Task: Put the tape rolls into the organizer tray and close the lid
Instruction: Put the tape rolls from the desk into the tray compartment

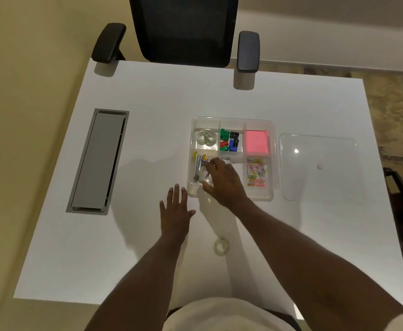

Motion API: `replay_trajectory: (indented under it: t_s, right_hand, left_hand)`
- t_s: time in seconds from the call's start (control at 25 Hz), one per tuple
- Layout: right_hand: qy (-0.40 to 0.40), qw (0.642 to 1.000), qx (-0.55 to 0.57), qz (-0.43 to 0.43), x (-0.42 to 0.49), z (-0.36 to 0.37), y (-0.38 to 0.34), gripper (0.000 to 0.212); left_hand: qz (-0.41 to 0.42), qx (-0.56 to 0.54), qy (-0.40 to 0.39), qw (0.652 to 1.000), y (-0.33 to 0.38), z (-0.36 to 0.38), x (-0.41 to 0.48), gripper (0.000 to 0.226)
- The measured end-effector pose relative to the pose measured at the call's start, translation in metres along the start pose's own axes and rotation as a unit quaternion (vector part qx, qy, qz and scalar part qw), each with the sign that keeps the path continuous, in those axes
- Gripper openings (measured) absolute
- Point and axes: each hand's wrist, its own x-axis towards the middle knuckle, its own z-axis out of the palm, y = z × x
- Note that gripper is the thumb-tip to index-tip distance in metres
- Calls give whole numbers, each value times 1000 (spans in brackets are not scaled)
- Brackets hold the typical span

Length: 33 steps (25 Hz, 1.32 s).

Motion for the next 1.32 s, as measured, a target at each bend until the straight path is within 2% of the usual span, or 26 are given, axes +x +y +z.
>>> replay_trajectory:
  t_s: [0.24, 0.36, 0.68, 0.92, 1.16, 1.32]
  right_hand:
    - [34, 996, 17, 86, 49, -26, 20, 51]
    - [14, 994, -32, 105, 78, -21, 20, 49]
    - [-47, 976, -131, 169, 126, 14, 10, 57]
    - [-54, 975, -146, 161, 130, 16, 11, 59]
    - [11, 986, -113, 118, 94, -6, 5, 30]
    - [33, 993, -82, 75, 46, -8, -4, 31]
  left_hand:
    - [0, 20, -3, 1000, 8, 21, -20, 85]
    - [-17, 19, -17, 1000, 9, 23, -14, 86]
    - [-25, 12, -20, 999, 11, 23, -13, 85]
    - [-28, 13, -26, 999, 9, 22, -14, 84]
    - [-24, 19, -33, 999, 9, 20, -14, 85]
    - [-18, 26, -27, 999, 9, 18, -15, 85]
